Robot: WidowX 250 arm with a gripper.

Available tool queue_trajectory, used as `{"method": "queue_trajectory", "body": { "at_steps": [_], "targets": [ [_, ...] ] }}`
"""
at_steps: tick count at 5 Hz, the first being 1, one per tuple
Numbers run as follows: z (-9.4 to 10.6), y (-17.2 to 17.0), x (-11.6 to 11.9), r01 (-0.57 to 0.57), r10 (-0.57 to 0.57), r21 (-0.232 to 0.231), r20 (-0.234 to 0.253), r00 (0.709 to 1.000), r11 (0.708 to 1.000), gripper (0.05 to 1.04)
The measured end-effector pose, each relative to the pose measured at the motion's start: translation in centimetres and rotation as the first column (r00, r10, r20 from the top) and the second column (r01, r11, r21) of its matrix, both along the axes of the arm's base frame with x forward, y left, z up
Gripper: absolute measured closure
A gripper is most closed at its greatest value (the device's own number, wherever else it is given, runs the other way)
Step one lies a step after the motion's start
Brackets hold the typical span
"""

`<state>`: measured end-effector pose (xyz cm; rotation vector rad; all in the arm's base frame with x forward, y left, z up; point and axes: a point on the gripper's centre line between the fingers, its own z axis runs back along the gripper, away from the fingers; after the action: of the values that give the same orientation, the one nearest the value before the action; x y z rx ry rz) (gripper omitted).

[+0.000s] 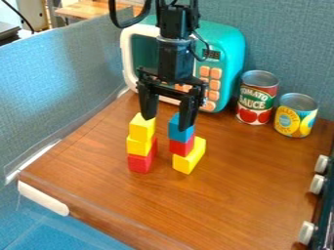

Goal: Move the blue cube to the right side

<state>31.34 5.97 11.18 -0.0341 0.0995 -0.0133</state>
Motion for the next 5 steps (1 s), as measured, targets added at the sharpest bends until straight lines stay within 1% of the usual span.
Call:
{"method": "queue_trajectory", "body": {
  "at_steps": [1, 2, 3, 4, 5],
  "targets": [
    [-0.9, -0.1, 0.0, 0.004, -0.005, -0.01, -0.024, 1.0, 1.0, 0.083],
    [-1.2, -0.7, 0.7, 0.042, -0.041, -0.056, 0.016, 0.999, 0.998, 0.083],
    [-1.4, -1.6, 1.0, 0.055, -0.053, -0.06, 0.032, 0.998, 0.997, 0.083],
    [-1.1, -2.3, 1.2, 0.057, -0.052, -0.083, 0.069, 0.996, 0.995, 0.083],
    [-1.6, -2.0, 1.7, 0.048, -0.043, -0.066, 0.079, 0.996, 0.997, 0.083]
  ]
}}
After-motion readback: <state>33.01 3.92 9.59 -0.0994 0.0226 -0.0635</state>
